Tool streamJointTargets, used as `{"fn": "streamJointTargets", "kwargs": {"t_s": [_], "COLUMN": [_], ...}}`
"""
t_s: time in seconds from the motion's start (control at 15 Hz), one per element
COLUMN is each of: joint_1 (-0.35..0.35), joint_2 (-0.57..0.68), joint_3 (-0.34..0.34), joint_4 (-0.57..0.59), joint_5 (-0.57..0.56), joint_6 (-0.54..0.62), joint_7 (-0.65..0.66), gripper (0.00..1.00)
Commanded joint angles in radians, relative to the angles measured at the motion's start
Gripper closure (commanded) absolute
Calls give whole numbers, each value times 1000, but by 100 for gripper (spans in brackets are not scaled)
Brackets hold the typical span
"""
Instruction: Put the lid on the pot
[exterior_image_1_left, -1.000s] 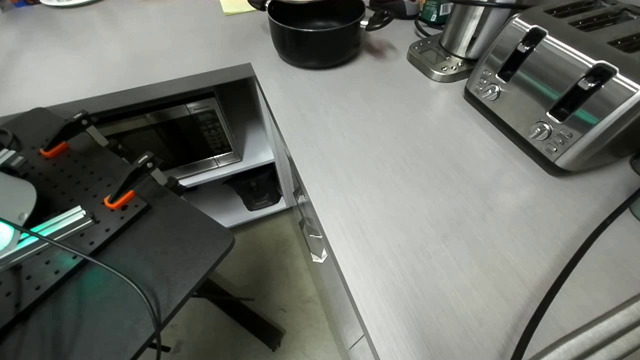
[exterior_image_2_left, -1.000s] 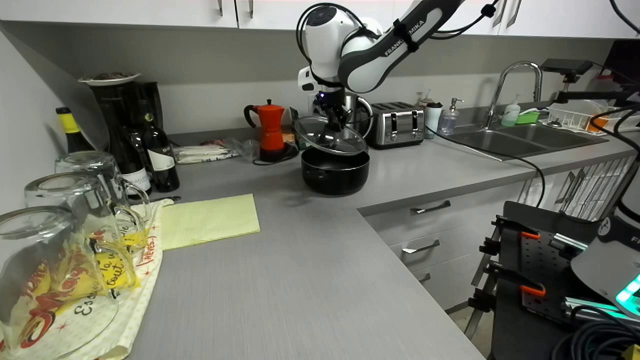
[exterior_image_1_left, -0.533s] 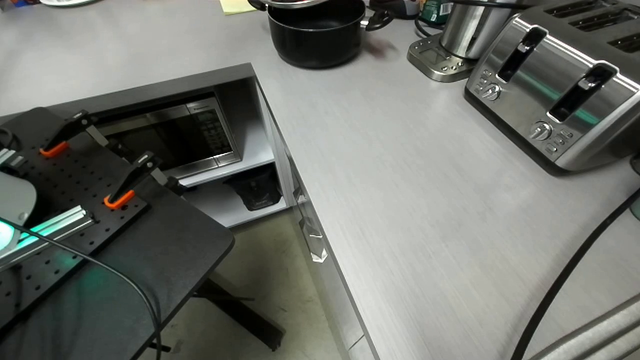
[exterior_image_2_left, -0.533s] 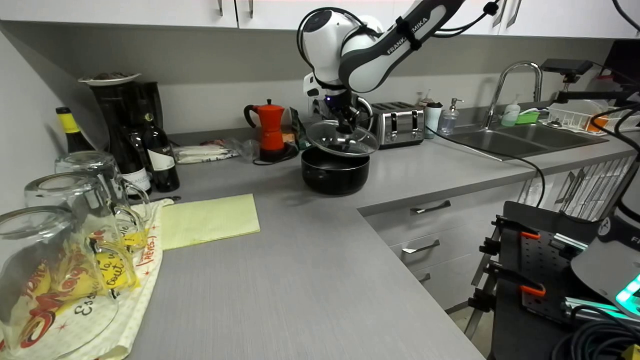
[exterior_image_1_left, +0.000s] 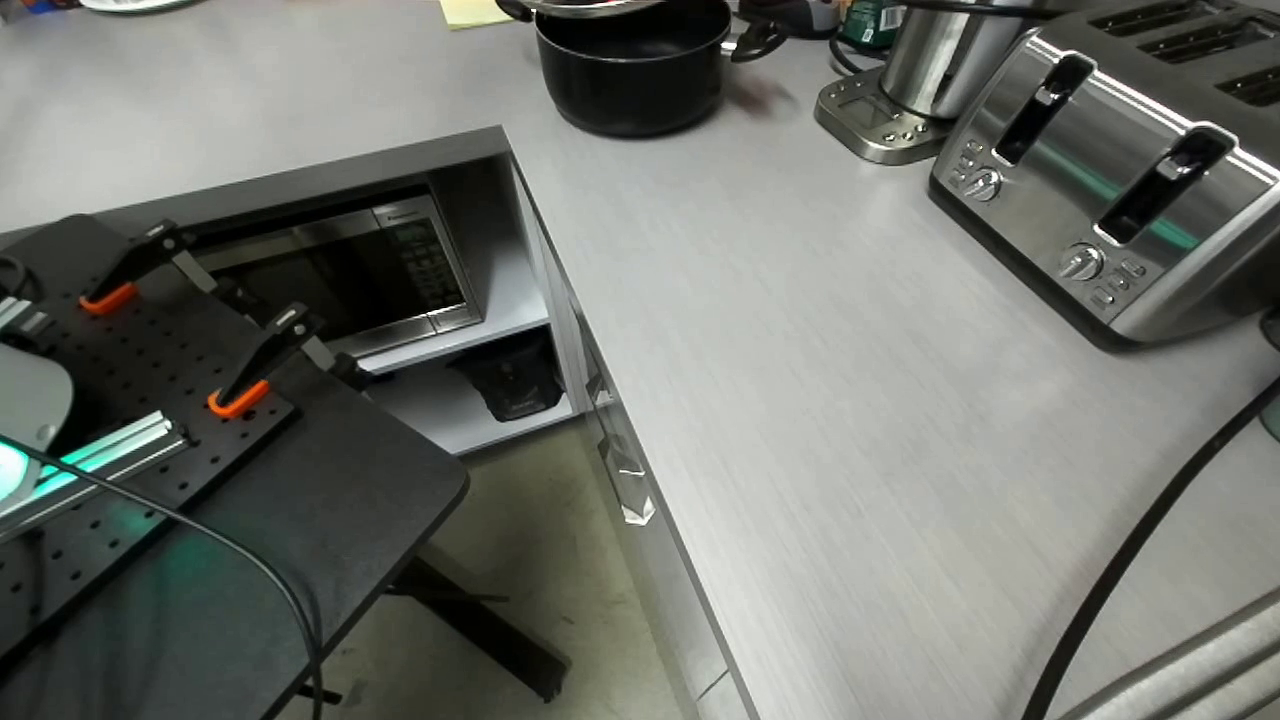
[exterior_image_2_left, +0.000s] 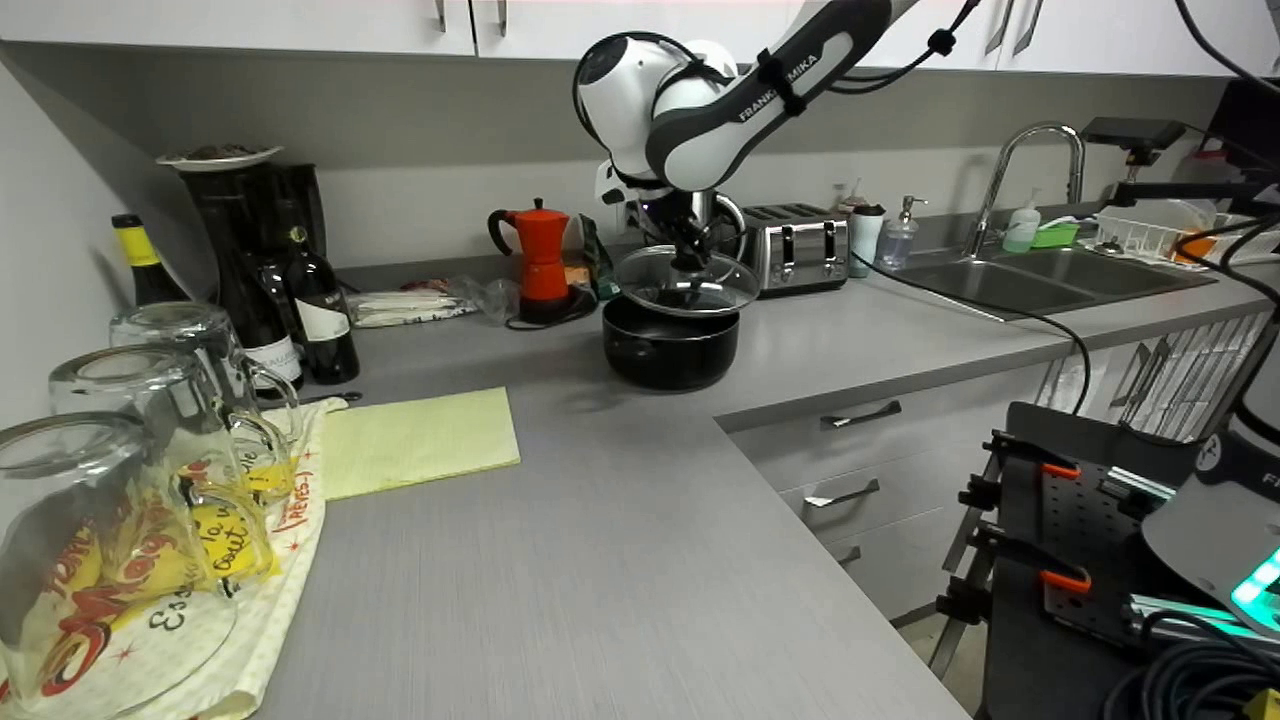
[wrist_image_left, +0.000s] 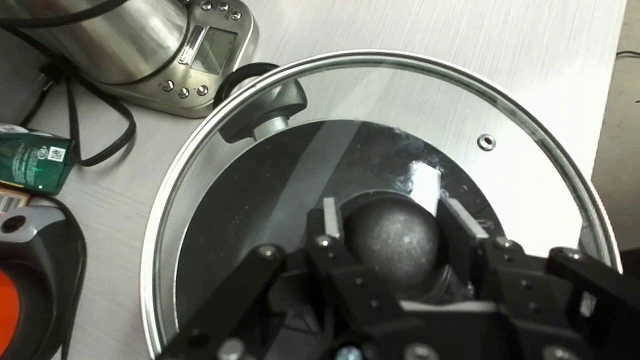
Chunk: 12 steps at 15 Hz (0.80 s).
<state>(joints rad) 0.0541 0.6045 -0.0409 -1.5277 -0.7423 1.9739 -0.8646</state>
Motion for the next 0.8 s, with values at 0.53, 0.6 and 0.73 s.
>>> {"fn": "streamJointTargets", "kwargs": {"t_s": [0.53, 0.6, 0.73], "joint_1": [-11, -8, -1], "joint_2": [228, 240, 263], "joint_3": [8, 7, 5], "joint_4": [350, 365, 391], "joint_5": [29, 27, 24], "joint_6": [-140, -146, -161], "joint_7": [-46, -46, -48], "gripper": [75, 75, 75]}}
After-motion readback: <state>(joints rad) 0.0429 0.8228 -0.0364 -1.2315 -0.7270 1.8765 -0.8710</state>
